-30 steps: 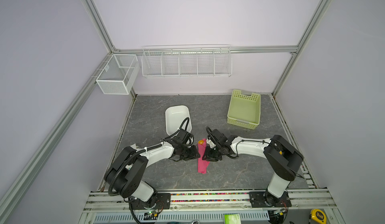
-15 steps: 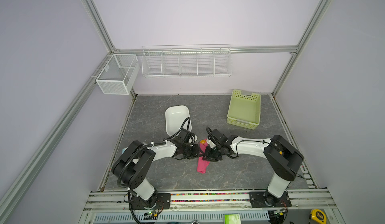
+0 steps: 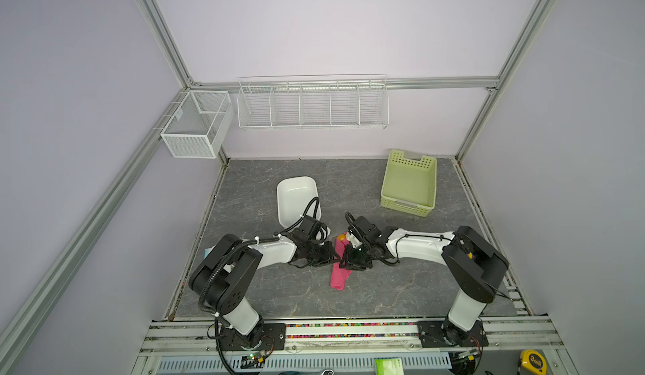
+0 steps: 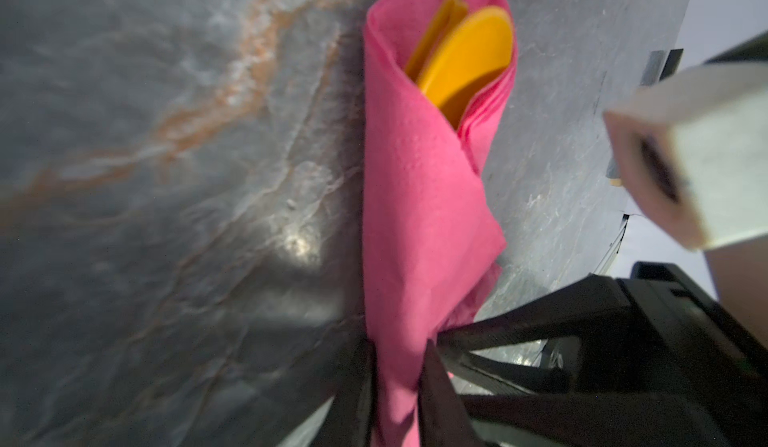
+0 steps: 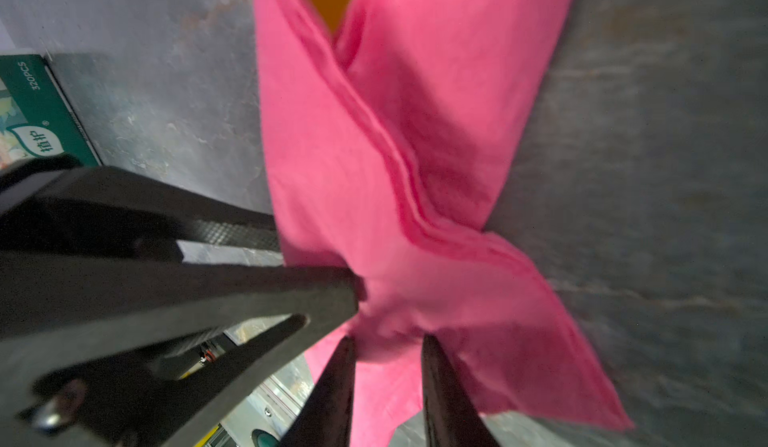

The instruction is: Place the utensils on the paper napkin and roll it up

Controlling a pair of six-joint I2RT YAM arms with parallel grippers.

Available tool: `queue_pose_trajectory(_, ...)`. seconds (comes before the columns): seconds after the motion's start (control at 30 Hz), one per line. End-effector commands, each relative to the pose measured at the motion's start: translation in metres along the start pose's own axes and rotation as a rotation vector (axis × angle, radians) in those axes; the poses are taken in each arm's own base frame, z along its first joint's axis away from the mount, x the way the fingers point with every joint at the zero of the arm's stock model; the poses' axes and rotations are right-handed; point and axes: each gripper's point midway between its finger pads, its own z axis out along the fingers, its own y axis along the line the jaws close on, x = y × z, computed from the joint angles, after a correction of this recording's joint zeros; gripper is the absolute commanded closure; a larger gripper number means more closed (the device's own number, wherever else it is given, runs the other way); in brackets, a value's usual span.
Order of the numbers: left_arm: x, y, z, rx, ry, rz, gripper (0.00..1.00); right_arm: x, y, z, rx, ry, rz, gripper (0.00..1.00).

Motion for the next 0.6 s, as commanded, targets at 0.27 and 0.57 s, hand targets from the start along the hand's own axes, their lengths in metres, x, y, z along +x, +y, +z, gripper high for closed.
queue_pose_trajectory(0.27,-0.005,0.003,-0.019,-0.102,-0.039,0.023,0.93,-0.001,-0.009,-0.03,0.059,-0.073,-0.01,0.68)
queue_pose_trajectory(0.57,-0.032,-0.035,-0.058,-0.075,-0.179,0.13,0.98,-0.016,0.015,-0.086,-0.009,-0.234,-0.081,0.67)
